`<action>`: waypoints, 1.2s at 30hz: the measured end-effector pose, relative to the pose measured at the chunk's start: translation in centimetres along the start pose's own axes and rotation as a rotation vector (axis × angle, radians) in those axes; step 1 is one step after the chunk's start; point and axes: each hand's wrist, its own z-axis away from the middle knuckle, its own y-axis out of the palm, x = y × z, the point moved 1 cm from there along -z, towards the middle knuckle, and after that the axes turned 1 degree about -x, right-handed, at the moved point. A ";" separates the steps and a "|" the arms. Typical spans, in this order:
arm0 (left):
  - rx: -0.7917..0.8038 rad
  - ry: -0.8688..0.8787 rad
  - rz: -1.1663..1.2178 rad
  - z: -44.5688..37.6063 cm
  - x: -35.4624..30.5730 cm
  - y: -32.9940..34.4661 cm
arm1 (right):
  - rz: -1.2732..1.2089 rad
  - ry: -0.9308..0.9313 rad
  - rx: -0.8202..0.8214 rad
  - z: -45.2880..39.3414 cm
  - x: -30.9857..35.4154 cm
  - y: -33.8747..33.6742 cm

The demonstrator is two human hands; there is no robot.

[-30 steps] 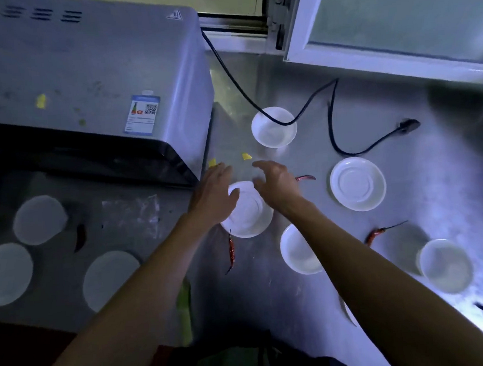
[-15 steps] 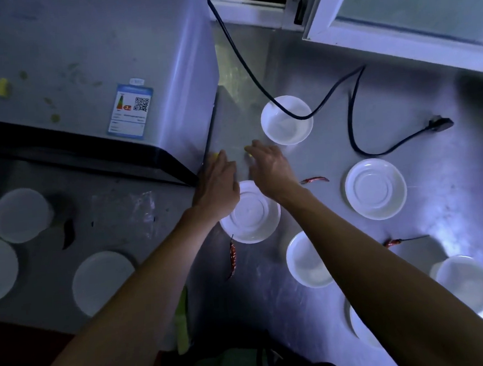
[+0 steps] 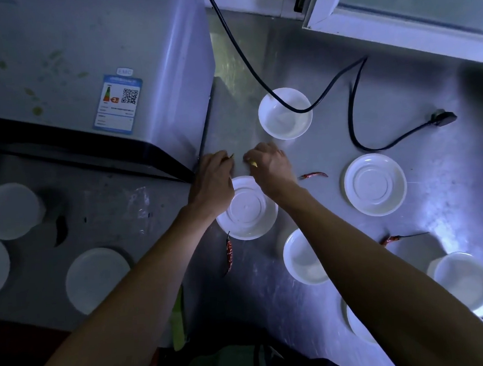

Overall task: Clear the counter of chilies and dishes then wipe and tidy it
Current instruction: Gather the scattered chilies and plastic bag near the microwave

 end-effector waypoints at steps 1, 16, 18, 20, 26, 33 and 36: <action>0.005 -0.002 0.008 0.0 0.0 0.0 | 0.006 0.005 0.009 0.1 -0.1 0.0; 0.008 -0.077 0.091 -0.1 -2.5 -2.8 | -0.320 0.176 -0.090 3.4 -0.9 -3.6; -0.018 -0.056 0.100 0.2 -3.1 -3.4 | -0.362 0.198 -0.135 4.5 -1.0 -4.3; -0.048 -0.015 0.116 0.8 -3.8 -4.1 | -0.403 0.215 -0.164 5.6 -1.1 -5.0; -0.089 0.076 0.224 3.5 -6.3 -5.4 | -0.464 0.292 -0.301 10.2 -1.0 -7.2; -0.028 0.246 0.278 6.7 -9.4 -5.6 | -0.466 0.383 -0.443 17.3 0.2 -8.0; -0.005 0.349 0.298 8.5 -10.4 -5.6 | -0.451 0.484 -0.476 20.6 0.8 -7.7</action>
